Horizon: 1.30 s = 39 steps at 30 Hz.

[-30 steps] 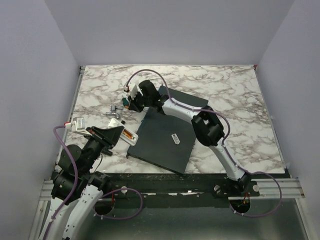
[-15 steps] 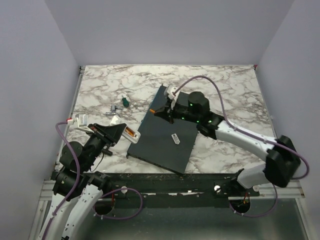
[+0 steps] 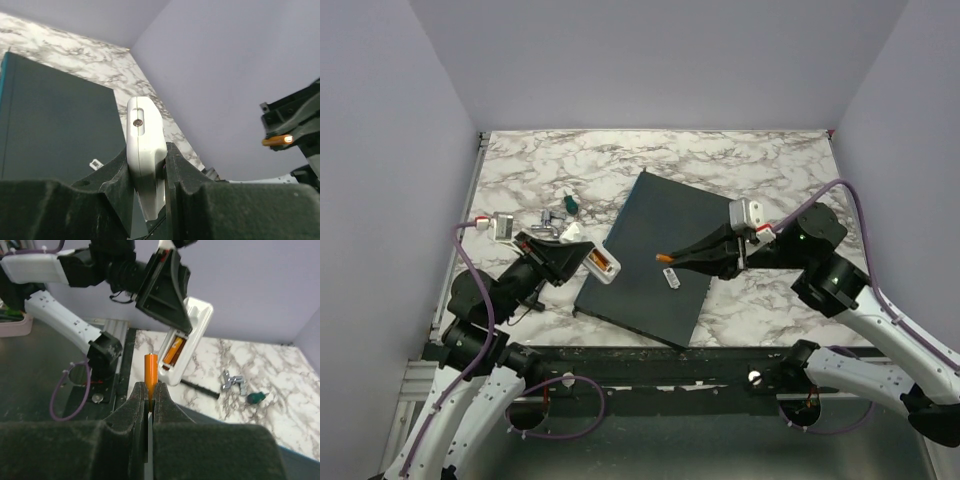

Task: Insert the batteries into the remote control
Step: Pick up the battery from the center of the board, then place the battery at the center of the board.

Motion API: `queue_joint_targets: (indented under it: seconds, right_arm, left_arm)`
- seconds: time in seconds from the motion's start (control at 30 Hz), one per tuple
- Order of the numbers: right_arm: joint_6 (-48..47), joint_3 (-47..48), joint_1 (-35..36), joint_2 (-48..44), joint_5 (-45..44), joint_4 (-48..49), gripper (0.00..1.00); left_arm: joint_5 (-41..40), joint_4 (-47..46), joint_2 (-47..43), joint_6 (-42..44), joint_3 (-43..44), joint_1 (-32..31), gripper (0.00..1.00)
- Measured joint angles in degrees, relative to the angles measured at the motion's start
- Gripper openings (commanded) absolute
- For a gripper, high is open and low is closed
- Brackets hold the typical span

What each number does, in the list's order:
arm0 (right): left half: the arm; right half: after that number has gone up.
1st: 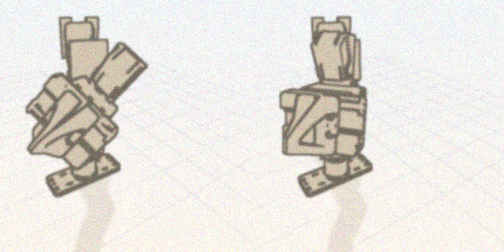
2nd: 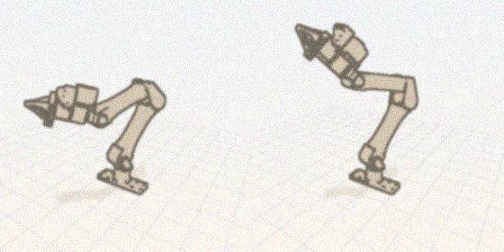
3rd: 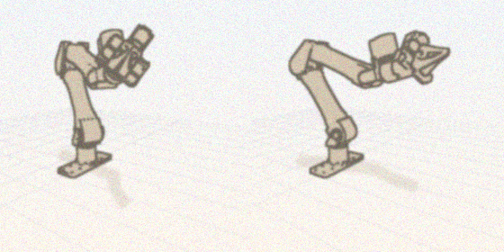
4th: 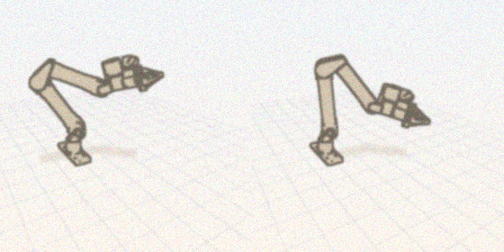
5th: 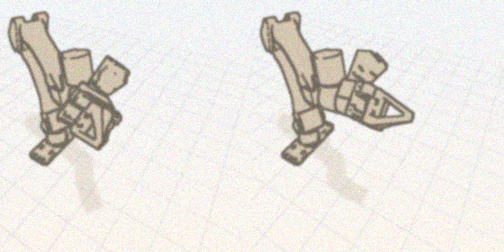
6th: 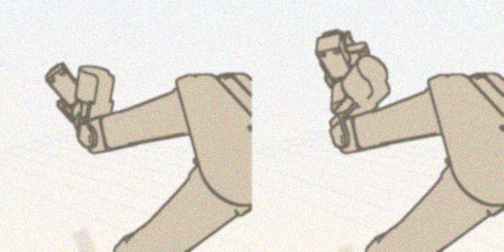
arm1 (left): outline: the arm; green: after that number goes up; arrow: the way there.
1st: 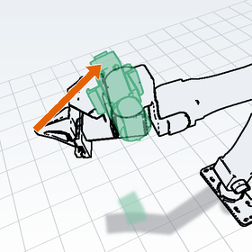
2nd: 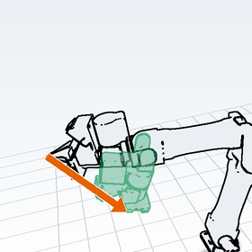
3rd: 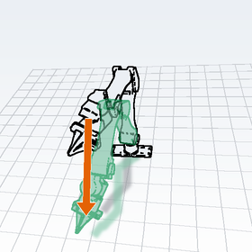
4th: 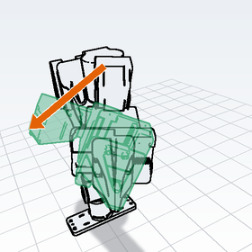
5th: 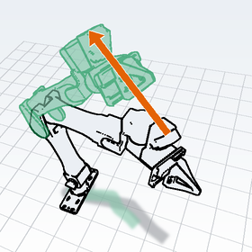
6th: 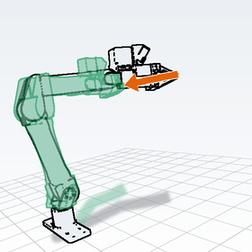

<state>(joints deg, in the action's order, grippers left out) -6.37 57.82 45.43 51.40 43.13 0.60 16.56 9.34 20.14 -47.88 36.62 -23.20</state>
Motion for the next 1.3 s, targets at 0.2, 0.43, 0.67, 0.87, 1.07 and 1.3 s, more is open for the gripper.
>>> queue_joint_targets:
  seconds: [0.2,0.43,0.67,0.87,1.07,1.3]
  right_arm:
    - [-0.2,0.2,0.0,-1.2,1.8,-7.1,0.01]
    - [0.1,0.2,0.0,-3.1,1.7,-8.0,0.01]
    - [3.4,-1.5,0.0,-3.0,-2.2,-6.9,0.01]
    - [6.4,-3.5,0.0,-2.9,-4.9,-5.4,0.01]
    - [7.9,-4.8,0.0,-3.2,-6.8,-3.4,0.01]
    - [9.4,-5.7,0.0,-3.2,-7.9,-1.5,0.01]
  left_arm:
    - [6.1,-7.5,1.0,-0.1,-0.9,0.0,0.0]
    - [11.3,-15.5,1.4,-1.2,-3.1,0.0,0.0]
    - [15.3,-26.5,1.5,-3.4,-7.7,0.0,0.0]
    - [18.2,-36.9,2.3,-6.1,-10.8,0.0,0.0]
    - [21.1,-46.6,3.7,-9.1,-12.0,0.0,0.0]
    - [23.0,-53.1,4.4,-11.1,-12.0,0.0,0.0]
